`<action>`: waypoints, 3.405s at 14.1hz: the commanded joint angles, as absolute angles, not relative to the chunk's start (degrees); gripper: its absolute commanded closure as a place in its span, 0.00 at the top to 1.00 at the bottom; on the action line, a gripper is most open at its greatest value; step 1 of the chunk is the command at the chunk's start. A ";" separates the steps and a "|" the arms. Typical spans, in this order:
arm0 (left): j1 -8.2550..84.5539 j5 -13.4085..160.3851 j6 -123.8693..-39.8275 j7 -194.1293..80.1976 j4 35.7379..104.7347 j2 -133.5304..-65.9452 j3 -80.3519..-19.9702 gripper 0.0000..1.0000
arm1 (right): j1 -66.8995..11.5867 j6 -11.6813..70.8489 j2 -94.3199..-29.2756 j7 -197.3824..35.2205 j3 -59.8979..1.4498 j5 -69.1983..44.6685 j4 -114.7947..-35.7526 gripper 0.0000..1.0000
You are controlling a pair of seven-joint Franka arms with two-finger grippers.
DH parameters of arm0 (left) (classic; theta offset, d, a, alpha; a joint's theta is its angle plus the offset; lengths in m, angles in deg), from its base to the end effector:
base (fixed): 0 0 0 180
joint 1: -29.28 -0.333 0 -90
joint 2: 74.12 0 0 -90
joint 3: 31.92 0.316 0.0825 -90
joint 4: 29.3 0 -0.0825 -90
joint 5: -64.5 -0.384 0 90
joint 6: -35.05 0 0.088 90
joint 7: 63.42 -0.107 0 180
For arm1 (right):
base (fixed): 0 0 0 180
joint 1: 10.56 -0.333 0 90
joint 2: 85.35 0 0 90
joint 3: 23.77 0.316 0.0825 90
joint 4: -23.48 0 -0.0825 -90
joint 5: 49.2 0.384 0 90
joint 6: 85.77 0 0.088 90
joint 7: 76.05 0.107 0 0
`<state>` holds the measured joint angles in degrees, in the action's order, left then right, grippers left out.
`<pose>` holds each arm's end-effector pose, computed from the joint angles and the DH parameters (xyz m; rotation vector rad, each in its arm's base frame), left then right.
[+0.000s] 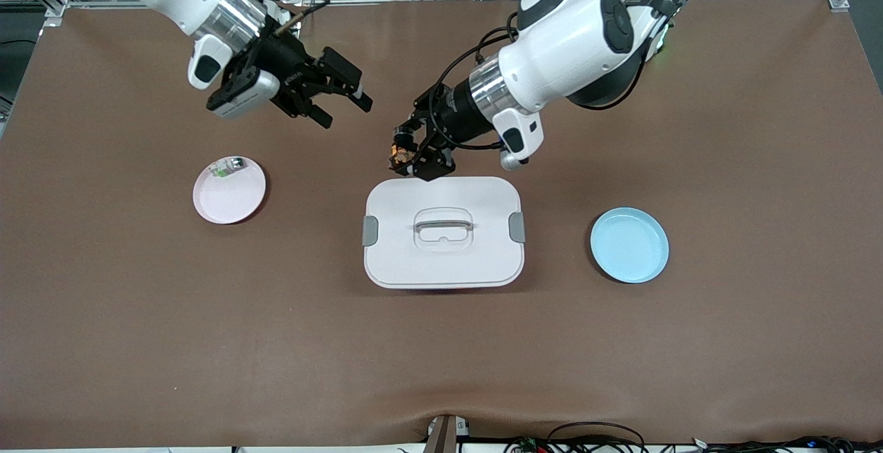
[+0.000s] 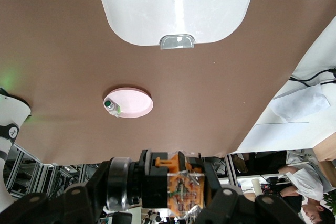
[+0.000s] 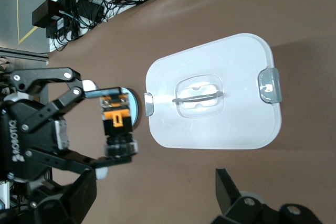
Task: Transfer orange switch to right arm and place
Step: 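Carry the switch above the white box while the right gripper approaches, then close the right gripper on the switch held by the left gripper, then open the left gripper and withdraw while the right gripper carries the switch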
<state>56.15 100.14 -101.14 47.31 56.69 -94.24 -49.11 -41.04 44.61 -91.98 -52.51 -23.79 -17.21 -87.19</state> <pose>0.5254 -0.4710 0.5373 1.7333 1.6997 -0.6493 0.4807 0.2977 0.5901 -2.4783 0.1823 -0.2207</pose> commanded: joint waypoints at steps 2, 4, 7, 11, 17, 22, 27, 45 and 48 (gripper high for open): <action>56.70 98.60 -101.79 48.82 55.34 -94.77 -48.89 0.28 | -42.64 44.22 -86.33 -50.12 -24.57 -16.15 -80.94 1.00; 56.70 98.51 -101.79 48.82 55.34 -94.86 -48.89 0.28 | -43.07 45.18 -84.83 -49.95 -24.57 -15.98 -80.67 1.00; 56.70 98.60 -101.79 48.82 55.34 -94.86 -48.89 0.28 | -43.87 46.15 -83.33 -49.59 -24.57 -15.71 -80.05 1.00; 56.70 98.51 -101.79 48.82 55.51 -94.86 -48.89 0.28 | -44.83 47.82 -81.05 -47.84 -24.57 -15.71 -78.21 1.00; 56.52 97.19 -101.79 48.73 55.87 -94.86 -48.97 0.28 | -45.71 49.32 -78.50 -47.92 -24.65 -15.89 -76.01 0.97; 56.52 97.19 -101.79 48.73 55.87 -94.86 -48.97 0.28 | -45.71 48.88 -77.88 -48.02 -24.65 -16.50 -74.34 0.14; 56.61 97.10 -101.79 48.73 55.78 -94.86 -48.97 0.28 | -45.71 48.52 -77.88 -47.75 -24.65 -16.50 -74.51 0.00; 56.26 93.25 -101.79 43.74 56.48 -94.68 -49.06 1.00 | -44.22 43.18 -77.97 -53.70 -25.27 -24.56 -74.43 0.00; 55.47 90.79 -101.79 37.59 59.20 -93.28 -48.97 1.00 | -42.30 38.00 -78.23 -74.04 -25.36 -30.56 -74.42 0.00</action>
